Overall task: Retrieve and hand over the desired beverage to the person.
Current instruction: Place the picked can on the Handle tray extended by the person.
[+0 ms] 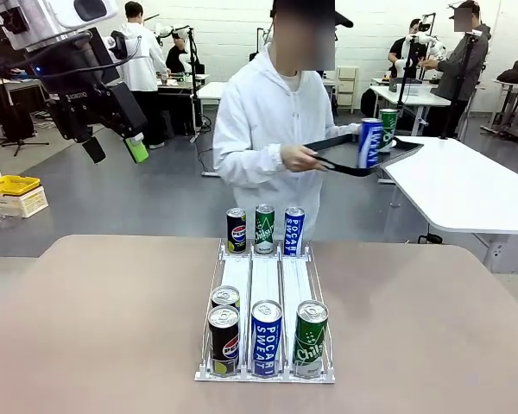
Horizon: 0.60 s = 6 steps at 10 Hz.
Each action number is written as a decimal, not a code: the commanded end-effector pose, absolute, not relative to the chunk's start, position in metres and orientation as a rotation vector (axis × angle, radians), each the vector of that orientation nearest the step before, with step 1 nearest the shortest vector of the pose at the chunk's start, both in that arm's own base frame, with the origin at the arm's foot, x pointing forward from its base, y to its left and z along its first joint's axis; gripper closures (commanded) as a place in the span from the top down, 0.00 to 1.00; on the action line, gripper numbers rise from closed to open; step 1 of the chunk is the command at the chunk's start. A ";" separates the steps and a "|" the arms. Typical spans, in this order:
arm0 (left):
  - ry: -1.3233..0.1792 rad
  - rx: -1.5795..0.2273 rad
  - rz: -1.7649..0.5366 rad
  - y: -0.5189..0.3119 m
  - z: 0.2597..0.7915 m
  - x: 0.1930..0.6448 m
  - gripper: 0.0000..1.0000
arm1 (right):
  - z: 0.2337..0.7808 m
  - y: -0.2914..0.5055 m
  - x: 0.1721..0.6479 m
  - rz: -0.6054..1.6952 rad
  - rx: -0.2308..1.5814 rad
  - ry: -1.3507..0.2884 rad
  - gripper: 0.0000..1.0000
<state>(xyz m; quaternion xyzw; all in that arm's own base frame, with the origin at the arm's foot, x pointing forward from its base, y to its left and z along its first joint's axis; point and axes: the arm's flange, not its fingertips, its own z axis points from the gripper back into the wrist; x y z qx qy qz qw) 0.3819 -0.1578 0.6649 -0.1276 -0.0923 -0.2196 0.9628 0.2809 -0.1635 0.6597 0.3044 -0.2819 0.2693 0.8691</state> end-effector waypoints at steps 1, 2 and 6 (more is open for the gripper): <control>-0.194 -0.260 -0.460 -0.154 0.666 0.381 1.00 | 0.660 -0.163 0.282 0.581 0.653 -0.603 1.00; -0.187 -0.258 -0.445 -0.158 0.665 0.382 1.00 | 0.660 -0.163 0.282 0.581 0.653 -0.603 1.00; -0.361 -0.572 -0.640 -0.033 0.673 0.376 1.00 | 0.660 -0.163 0.282 0.581 0.653 -0.603 1.00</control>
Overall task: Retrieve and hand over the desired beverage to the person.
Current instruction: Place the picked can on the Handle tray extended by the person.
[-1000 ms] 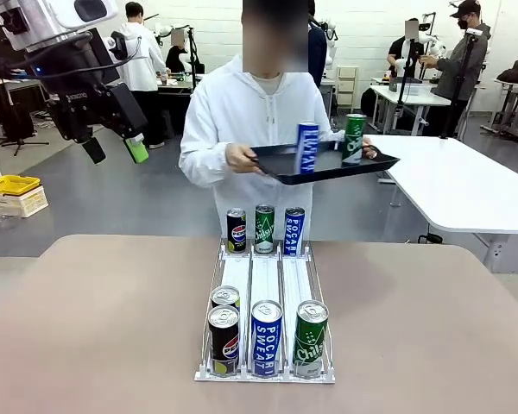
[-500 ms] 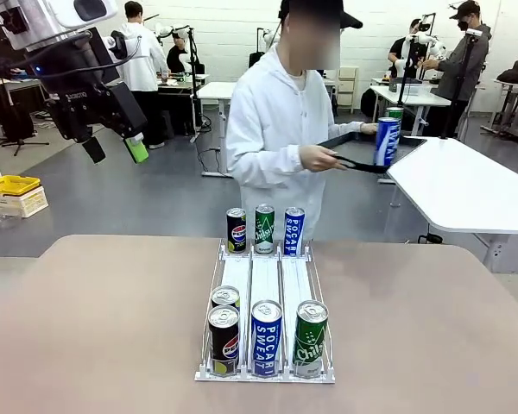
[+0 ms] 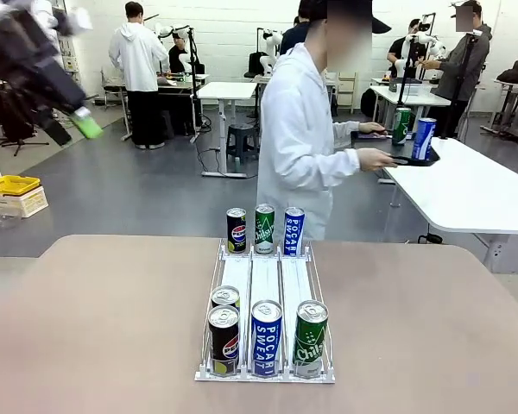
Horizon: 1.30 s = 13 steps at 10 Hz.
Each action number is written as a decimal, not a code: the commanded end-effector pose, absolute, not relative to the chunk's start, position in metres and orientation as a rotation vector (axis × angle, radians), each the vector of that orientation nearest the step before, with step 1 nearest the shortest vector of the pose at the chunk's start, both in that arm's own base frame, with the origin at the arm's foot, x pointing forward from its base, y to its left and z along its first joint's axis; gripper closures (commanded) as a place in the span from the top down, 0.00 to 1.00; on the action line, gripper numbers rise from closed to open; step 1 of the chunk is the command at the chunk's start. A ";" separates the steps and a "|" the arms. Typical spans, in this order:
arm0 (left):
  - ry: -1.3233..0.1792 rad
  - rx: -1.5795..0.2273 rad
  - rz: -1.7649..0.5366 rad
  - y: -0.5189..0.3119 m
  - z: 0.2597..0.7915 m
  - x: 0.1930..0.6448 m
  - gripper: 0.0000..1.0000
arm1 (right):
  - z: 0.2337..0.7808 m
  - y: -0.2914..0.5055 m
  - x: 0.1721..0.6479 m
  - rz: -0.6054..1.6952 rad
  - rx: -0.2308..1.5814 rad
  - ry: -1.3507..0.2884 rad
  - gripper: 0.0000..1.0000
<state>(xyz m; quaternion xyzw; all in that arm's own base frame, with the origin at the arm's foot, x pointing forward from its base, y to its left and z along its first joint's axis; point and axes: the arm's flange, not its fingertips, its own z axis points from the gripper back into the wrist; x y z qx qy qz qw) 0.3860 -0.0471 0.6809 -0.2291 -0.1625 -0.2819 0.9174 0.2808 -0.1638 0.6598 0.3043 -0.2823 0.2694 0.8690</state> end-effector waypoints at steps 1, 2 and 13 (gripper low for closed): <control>-0.393 -0.624 -0.648 -0.015 0.672 0.370 1.00 | 0.660 -0.163 0.282 0.581 0.653 -0.603 1.00; -0.443 -0.656 -0.636 0.003 0.670 0.367 1.00 | 0.660 -0.163 0.282 0.581 0.653 -0.603 1.00; -0.596 -0.603 -0.537 0.040 0.679 0.360 1.00 | 0.660 -0.163 0.282 0.581 0.653 -0.603 1.00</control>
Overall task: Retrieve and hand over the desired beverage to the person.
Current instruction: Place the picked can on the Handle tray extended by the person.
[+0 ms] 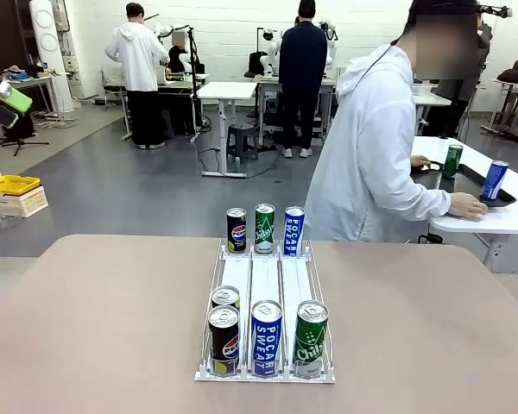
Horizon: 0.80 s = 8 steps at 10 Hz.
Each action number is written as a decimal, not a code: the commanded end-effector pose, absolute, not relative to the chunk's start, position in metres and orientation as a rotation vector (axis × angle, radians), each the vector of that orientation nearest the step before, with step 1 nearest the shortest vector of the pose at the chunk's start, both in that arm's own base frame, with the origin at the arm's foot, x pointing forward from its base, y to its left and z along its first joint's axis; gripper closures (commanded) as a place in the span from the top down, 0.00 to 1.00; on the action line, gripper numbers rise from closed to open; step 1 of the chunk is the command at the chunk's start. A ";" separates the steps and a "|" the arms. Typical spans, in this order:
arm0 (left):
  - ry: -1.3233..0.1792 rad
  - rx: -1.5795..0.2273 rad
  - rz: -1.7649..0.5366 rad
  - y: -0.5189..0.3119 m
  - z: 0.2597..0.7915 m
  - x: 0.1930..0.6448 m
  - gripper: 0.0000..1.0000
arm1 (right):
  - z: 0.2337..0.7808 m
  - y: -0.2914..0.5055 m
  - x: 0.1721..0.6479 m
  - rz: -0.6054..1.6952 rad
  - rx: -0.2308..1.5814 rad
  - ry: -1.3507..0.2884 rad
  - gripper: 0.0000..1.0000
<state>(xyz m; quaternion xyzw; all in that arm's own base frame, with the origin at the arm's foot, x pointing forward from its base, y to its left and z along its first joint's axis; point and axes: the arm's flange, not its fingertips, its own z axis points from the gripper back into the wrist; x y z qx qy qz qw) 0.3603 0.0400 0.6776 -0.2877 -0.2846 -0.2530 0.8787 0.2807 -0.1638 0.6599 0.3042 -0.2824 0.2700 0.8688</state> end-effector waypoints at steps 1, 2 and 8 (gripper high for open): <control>-0.596 -0.603 -0.537 0.040 0.679 0.360 1.00 | 0.660 -0.163 0.282 0.581 0.653 -0.603 1.00; -0.596 -0.603 -0.537 0.040 0.679 0.360 1.00 | 0.660 -0.163 0.282 0.581 0.653 -0.603 1.00; -0.596 -0.603 -0.537 0.040 0.679 0.360 1.00 | 0.660 -0.163 0.282 0.581 0.653 -0.603 1.00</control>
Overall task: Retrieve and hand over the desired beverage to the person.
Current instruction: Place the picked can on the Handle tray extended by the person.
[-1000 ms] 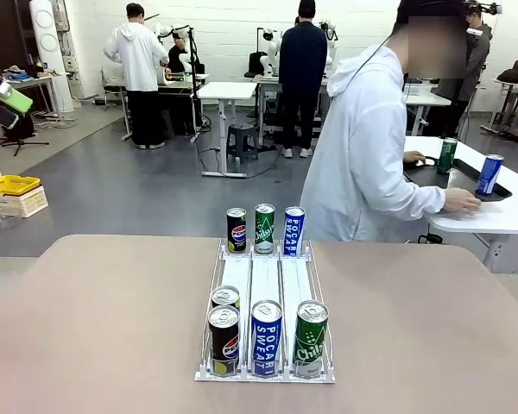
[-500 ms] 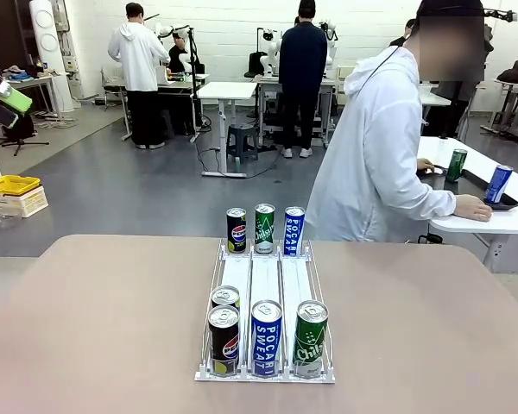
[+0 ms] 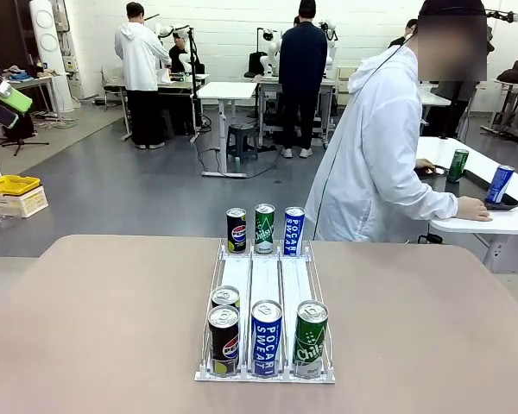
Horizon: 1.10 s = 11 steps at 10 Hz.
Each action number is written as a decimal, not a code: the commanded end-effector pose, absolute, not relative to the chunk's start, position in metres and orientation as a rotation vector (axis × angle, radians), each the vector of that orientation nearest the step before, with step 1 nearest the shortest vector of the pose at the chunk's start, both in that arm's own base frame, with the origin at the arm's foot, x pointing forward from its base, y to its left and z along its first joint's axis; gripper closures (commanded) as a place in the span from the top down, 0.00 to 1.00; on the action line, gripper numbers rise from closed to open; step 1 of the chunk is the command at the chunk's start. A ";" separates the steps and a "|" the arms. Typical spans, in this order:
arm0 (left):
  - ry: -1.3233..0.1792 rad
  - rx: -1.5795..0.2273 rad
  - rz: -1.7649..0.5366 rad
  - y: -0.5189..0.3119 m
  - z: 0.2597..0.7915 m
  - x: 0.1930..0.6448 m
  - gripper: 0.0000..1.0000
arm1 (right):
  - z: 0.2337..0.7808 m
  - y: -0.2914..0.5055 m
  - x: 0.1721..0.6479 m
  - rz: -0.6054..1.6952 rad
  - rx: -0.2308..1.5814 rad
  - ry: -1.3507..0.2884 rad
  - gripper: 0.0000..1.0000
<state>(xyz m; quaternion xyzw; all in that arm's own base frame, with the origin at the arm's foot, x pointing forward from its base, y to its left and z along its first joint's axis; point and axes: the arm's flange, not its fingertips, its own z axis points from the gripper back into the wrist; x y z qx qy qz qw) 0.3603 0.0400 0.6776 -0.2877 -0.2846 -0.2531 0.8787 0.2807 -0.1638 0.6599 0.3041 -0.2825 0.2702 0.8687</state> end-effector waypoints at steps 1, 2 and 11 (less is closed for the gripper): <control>-0.596 -0.603 -0.537 0.040 0.679 0.360 1.00 | 0.660 -0.163 0.282 0.581 0.653 -0.603 1.00; -0.596 -0.603 -0.537 0.040 0.679 0.360 1.00 | 0.660 -0.163 0.282 0.581 0.653 -0.603 1.00; -0.596 -0.603 -0.537 0.040 0.679 0.360 1.00 | 0.660 -0.163 0.282 0.581 0.653 -0.603 1.00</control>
